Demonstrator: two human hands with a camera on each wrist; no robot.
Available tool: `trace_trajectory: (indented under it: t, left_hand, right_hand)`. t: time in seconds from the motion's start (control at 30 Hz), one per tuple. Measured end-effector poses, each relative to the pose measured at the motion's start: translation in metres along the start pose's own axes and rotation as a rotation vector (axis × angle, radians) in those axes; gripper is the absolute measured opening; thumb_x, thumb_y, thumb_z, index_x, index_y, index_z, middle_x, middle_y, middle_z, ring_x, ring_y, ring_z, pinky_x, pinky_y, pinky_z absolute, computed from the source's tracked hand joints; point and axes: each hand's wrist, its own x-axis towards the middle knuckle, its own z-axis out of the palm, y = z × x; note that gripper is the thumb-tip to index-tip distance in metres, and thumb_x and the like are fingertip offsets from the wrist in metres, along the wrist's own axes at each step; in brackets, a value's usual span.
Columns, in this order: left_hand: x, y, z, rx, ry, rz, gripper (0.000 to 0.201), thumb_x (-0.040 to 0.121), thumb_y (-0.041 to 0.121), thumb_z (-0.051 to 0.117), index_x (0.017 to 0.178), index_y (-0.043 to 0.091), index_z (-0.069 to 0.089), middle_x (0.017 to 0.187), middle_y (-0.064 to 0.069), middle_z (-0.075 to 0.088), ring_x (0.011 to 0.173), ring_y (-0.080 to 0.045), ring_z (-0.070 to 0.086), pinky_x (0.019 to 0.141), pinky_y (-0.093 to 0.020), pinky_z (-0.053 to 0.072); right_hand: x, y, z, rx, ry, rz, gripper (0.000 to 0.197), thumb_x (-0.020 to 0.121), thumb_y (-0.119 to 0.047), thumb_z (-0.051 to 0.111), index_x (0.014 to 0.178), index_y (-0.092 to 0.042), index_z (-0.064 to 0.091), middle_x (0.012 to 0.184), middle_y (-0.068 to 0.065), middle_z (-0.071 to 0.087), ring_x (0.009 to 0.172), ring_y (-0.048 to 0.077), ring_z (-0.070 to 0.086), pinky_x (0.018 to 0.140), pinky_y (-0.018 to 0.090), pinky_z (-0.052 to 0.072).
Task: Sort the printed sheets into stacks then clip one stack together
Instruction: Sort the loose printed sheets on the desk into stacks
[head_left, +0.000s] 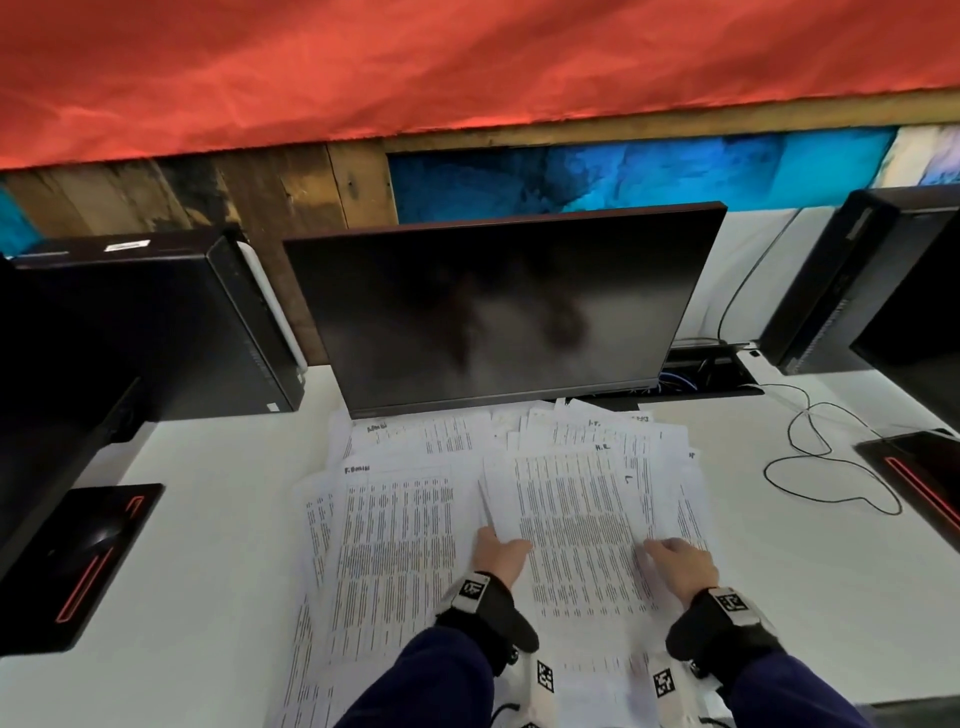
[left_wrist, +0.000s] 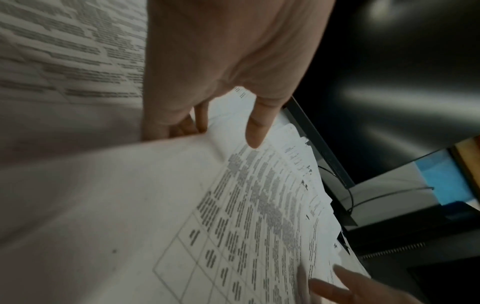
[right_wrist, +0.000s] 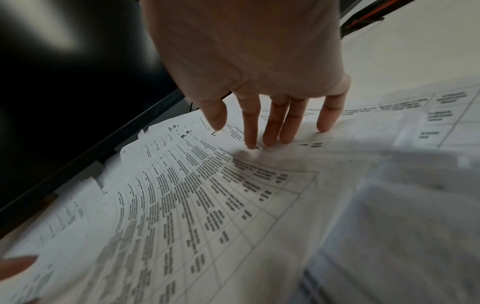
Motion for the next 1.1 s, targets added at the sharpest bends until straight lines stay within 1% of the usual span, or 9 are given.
trace_trajectory:
  t: [0.17,0.33,0.4,0.47,0.6,0.73,0.83,0.97,1.1]
  left_hand:
    - [-0.022,-0.002,0.025,0.523,0.250,0.538,0.045,0.090,0.005,0.051,0.129,0.026,0.043,0.124,0.000,0.046,0.097,-0.015,0.057,0.081,-0.026,0.055]
    - [-0.032,-0.010,0.032,0.832,0.007,0.939,0.063,0.082,-0.011,0.048,0.132,0.027,0.042,0.131,0.000,0.050,0.098,-0.018,0.059,0.085,-0.032,0.054]
    - [-0.030,-0.003,0.028,0.813,-0.002,0.923,0.058,0.086,-0.011,0.044,0.135,0.021,0.043,0.109,-0.003,0.064,0.085,-0.018,0.062,0.079,-0.029,0.054]
    - [-0.021,0.008,0.022,0.710,0.081,0.763,0.045,0.095,0.000,0.041,0.136,0.016,0.042,0.096,-0.002,0.062,0.081,-0.017,0.059,0.075,-0.024,0.051]
    - [0.001,0.022,0.015,0.686,0.116,0.487,0.036,0.093,0.015,0.047,0.129,0.011,0.048,0.125,-0.009,0.049,0.114,-0.026,0.052,0.099,-0.031,0.041]
    - [0.013,0.024,0.017,0.522,0.103,0.323,0.038,0.081,0.020,0.062,0.119,0.017,0.055,0.122,-0.008,0.047,0.099,-0.023,0.057,0.093,-0.030,0.049]
    - [0.011,0.020,0.026,0.607,0.163,0.376,0.037,0.083,0.019,0.060,0.120,0.015,0.056,0.122,-0.007,0.050,0.099,-0.018,0.056,0.091,-0.026,0.050]
    - [-0.014,0.008,0.044,0.770,0.266,0.605,0.034,0.092,0.014,0.051,0.125,0.018,0.052,0.137,-0.002,0.031,0.118,-0.018,0.038,0.093,-0.025,0.048]
    - [-0.026,-0.004,0.052,0.849,0.259,0.755,0.036,0.086,0.007,0.058,0.120,0.019,0.055,0.150,-0.006,0.021,0.129,-0.023,0.035,0.091,-0.028,0.052]
  right_hand:
    - [0.005,0.003,-0.002,0.082,-0.015,0.033,0.051,0.082,-0.032,0.061,0.129,-0.015,0.051,0.131,0.018,0.050,0.119,0.037,0.048,0.106,0.041,0.037]
    - [0.015,0.002,-0.009,0.076,0.018,0.094,0.052,0.088,-0.028,0.057,0.136,-0.015,0.044,0.139,0.022,0.036,0.126,0.041,0.039,0.108,0.041,0.030]
    - [0.019,0.002,-0.010,0.081,0.020,0.092,0.054,0.089,-0.028,0.056,0.138,-0.014,0.042,0.141,0.023,0.034,0.127,0.042,0.038,0.110,0.042,0.029]
    - [0.022,0.004,-0.010,0.098,0.008,0.090,0.055,0.089,-0.030,0.056,0.140,-0.013,0.041,0.143,0.023,0.034,0.129,0.042,0.037,0.112,0.042,0.028]
    - [0.024,0.008,-0.009,0.129,0.000,0.076,0.055,0.089,-0.032,0.056,0.138,-0.010,0.044,0.141,0.021,0.041,0.128,0.040,0.041,0.111,0.041,0.031]
    - [0.028,0.016,-0.006,0.129,-0.029,0.061,0.052,0.086,-0.037,0.057,0.132,-0.013,0.054,0.135,0.019,0.049,0.124,0.037,0.044,0.109,0.042,0.034]
    - [0.029,0.015,-0.007,0.128,-0.027,0.070,0.052,0.087,-0.036,0.059,0.134,-0.015,0.053,0.136,0.019,0.048,0.126,0.038,0.041,0.109,0.041,0.032]
    - [0.030,0.013,-0.005,0.094,-0.019,0.095,0.051,0.089,-0.030,0.055,0.137,-0.015,0.049,0.139,0.022,0.045,0.128,0.038,0.037,0.109,0.039,0.029]
    - [0.029,0.013,-0.004,0.087,-0.007,0.101,0.051,0.090,-0.026,0.052,0.139,-0.014,0.045,0.140,0.023,0.040,0.130,0.038,0.034,0.110,0.038,0.026]
